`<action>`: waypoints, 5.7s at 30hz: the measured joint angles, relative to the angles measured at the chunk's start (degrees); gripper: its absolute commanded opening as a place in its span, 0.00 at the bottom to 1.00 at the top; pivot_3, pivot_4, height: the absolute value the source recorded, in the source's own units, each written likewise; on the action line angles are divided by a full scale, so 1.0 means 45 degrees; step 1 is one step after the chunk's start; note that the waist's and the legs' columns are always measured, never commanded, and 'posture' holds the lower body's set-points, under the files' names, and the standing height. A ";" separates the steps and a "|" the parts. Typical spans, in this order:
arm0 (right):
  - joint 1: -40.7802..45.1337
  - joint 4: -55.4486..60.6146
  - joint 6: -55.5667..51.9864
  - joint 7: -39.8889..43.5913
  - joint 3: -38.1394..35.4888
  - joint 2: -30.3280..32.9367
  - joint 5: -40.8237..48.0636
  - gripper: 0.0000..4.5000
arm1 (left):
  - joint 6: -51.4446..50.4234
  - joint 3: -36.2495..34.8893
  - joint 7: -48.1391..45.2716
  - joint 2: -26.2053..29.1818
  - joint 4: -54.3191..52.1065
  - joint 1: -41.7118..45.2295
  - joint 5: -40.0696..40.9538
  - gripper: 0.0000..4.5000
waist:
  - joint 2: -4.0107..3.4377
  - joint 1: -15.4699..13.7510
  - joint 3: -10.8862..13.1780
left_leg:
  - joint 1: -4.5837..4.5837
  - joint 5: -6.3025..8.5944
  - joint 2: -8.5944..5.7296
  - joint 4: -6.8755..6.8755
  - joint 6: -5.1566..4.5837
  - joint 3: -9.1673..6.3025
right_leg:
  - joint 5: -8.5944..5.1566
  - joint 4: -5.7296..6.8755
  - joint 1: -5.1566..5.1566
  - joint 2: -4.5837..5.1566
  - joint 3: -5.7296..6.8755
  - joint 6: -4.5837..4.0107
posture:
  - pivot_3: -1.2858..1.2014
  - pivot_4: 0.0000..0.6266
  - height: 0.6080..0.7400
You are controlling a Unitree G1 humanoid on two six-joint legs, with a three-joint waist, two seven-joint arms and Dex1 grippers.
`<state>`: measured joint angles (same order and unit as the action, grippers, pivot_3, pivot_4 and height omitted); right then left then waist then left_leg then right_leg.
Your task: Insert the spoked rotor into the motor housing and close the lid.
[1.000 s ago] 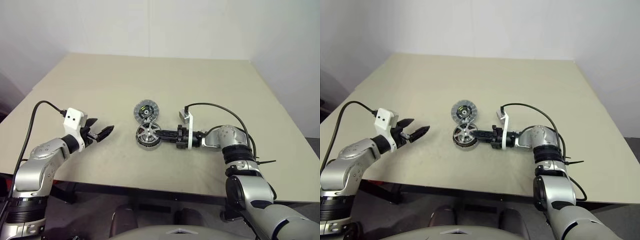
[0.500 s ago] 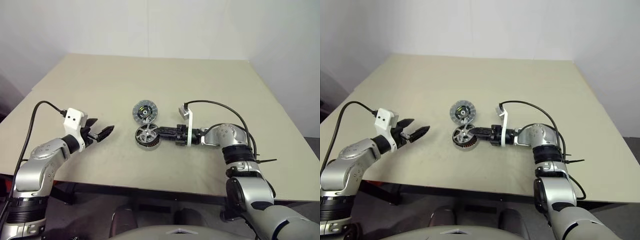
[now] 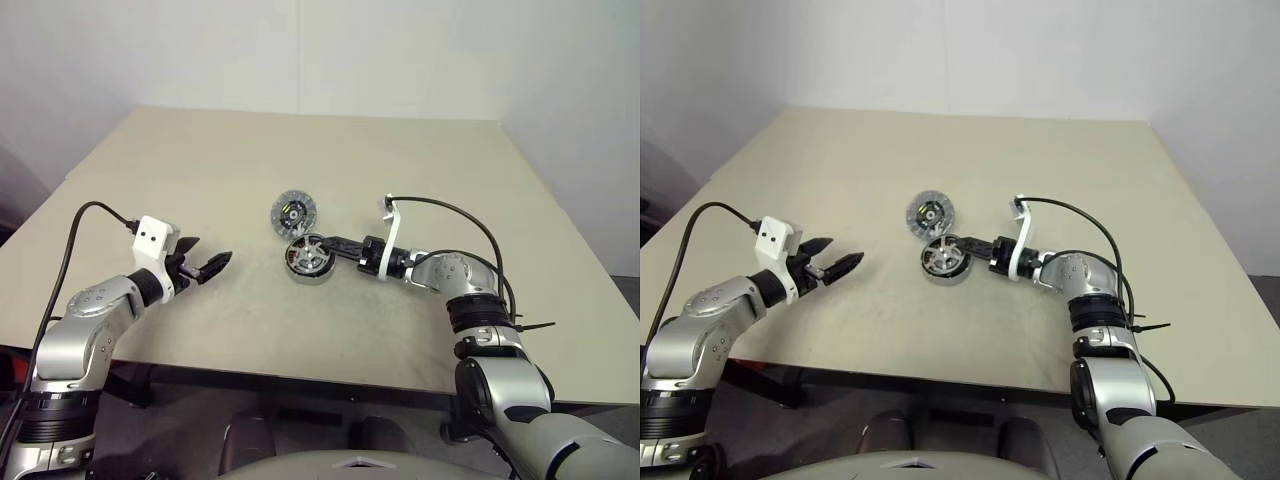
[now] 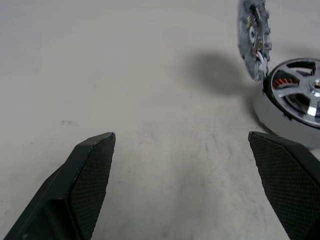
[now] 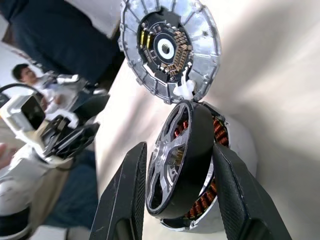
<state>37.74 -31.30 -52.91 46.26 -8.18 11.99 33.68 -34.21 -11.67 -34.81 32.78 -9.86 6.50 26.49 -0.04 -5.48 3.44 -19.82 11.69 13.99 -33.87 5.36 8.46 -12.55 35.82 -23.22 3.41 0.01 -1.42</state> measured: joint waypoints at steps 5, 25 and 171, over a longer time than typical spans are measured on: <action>0.0000 0.0430 0.0194 0.0096 0.0037 -0.0033 0.0005 0.51 | 0.0047 0.0106 -0.0021 -0.0039 0.0106 0.0124 -0.0015 1.00 | 0.0000 0.0004 0.0000 | -0.0036 0.0000 0.0000 0.0015 -0.0002 0.0000 | 0.0001 -0.0015 -0.0033 -0.0005 0.0003 0.0000 | 0.52 0.00 1.00; 0.1778 -0.1047 -0.1932 -0.2311 -0.0110 -0.0063 -0.0738 0.51 | 0.0138 0.0148 -0.0043 -0.0036 0.0257 0.0271 -0.0058 1.00 | 0.0014 0.0174 -0.0010 | 0.0049 -0.0052 -0.0003 0.0130 0.0081 0.0005 | 0.0001 -0.0001 0.0020 -0.0020 -0.0012 -0.0007 | 0.52 0.00 1.00; 0.0778 0.0123 0.4038 -0.1093 0.2603 -0.2111 -0.3018 0.10 | 0.0145 0.0204 0.0026 -0.0150 0.0246 0.0042 -0.0054 1.00 | 0.0038 0.0077 -0.0025 | 0.0044 -0.0058 -0.0005 0.0138 0.0070 0.0002 | 0.0001 -0.0008 0.0025 -0.0015 -0.0002 -0.0012 | 0.52 0.00 1.00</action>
<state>41.24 -30.75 -34.74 41.34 3.53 2.49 20.09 -33.56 -10.75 -34.70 32.10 -8.75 6.69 26.25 0.13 -5.13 3.33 -19.62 11.43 13.96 -33.25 5.68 8.47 -12.54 35.78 -23.10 3.34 0.00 -1.47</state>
